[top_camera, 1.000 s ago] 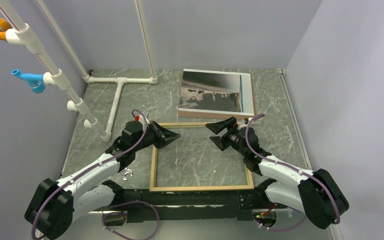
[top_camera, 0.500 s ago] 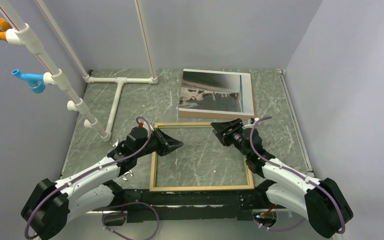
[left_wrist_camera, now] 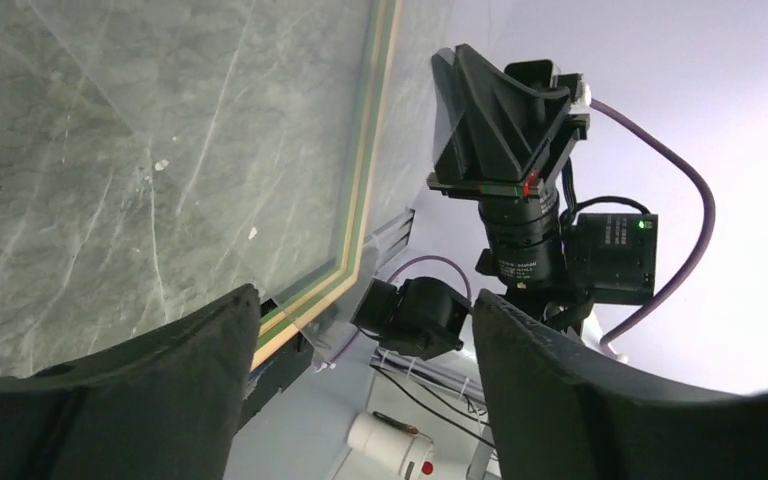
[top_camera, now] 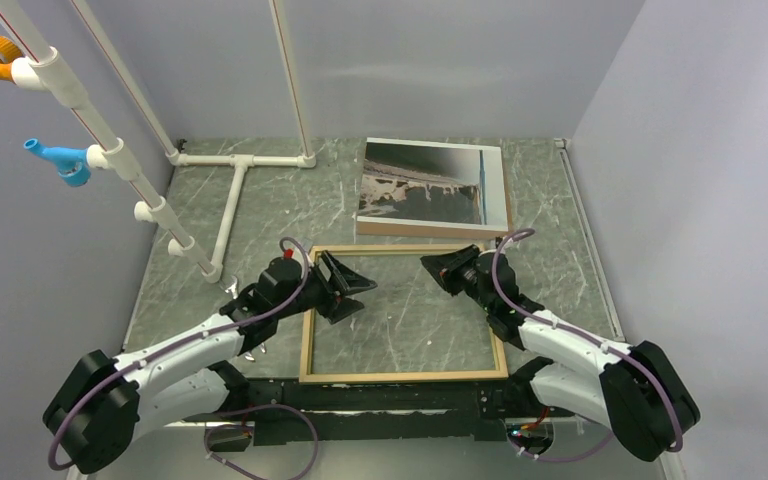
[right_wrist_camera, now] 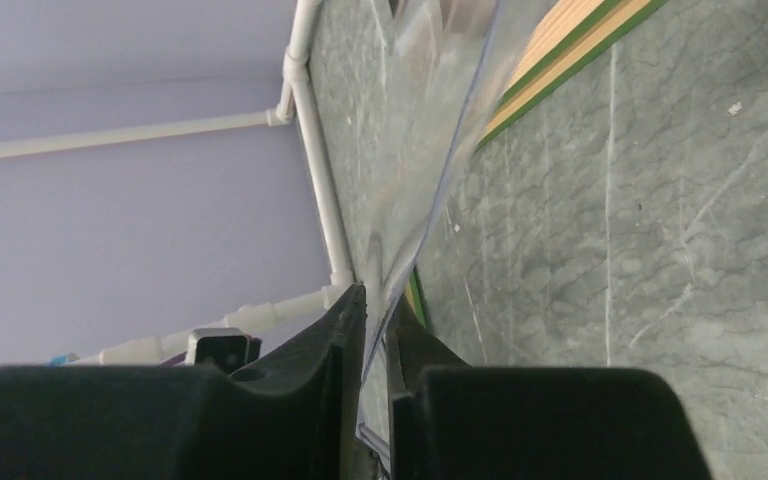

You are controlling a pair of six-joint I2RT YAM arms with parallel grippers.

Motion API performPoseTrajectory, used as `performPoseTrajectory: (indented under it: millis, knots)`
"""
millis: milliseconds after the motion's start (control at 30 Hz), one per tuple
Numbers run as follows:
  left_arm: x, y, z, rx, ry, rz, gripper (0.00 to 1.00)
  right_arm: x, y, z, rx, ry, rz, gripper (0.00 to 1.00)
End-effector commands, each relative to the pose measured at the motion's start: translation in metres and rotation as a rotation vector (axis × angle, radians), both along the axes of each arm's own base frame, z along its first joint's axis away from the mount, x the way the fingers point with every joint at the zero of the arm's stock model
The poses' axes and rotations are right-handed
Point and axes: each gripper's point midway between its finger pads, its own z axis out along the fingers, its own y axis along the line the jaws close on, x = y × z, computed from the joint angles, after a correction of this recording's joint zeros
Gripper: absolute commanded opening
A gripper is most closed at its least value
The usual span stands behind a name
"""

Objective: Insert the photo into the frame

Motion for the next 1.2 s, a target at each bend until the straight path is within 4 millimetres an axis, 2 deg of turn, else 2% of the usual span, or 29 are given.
performPoseTrajectory:
  millis: [0, 133, 233, 433, 533, 667, 767, 867, 1000, 1167]
  knots:
    - [0.001, 0.001, 0.014, -0.023, -0.065, 0.006, 0.83, 0.009, 0.003, 0.012, -0.013, -0.028, -0.008, 0.14]
    - [-0.004, 0.004, 0.019, 0.028, -0.105, -0.028, 0.87, 0.011, 0.005, 0.007, -0.089, -0.011, 0.025, 0.12]
    - [-0.006, 0.015, 0.023, 0.163, -0.196, -0.074, 0.88, 0.014, 0.005, 0.010, -0.163, -0.025, 0.051, 0.09]
    - [-0.006, 0.068, 0.019, 0.557, -0.280, -0.083, 0.90, 0.019, 0.017, 0.029, -0.271, -0.059, 0.195, 0.00]
    - [-0.006, 0.091, 0.023, 0.680, -0.320, -0.074, 0.90, 0.021, 0.025, 0.045, -0.327, -0.096, 0.294, 0.00]
    - [0.000, 0.115, 0.042, 0.811, -0.405, -0.059, 0.91, 0.016, 0.032, 0.069, -0.348, -0.152, 0.418, 0.00]
    - [0.007, 0.143, 0.058, 0.955, -0.441, -0.013, 0.99, 0.013, 0.034, 0.098, -0.307, -0.216, 0.492, 0.00]
    - [0.013, 0.160, 0.073, 1.050, -0.471, 0.013, 0.99, 0.009, 0.035, 0.126, -0.234, -0.275, 0.557, 0.00]
    - [0.018, 0.164, 0.086, 1.087, -0.509, 0.017, 0.99, 0.004, 0.035, 0.148, -0.210, -0.316, 0.633, 0.00]
    - [0.020, 0.142, 0.086, 1.030, -0.555, -0.083, 0.99, -0.003, 0.031, 0.144, -0.246, -0.297, 0.678, 0.00]
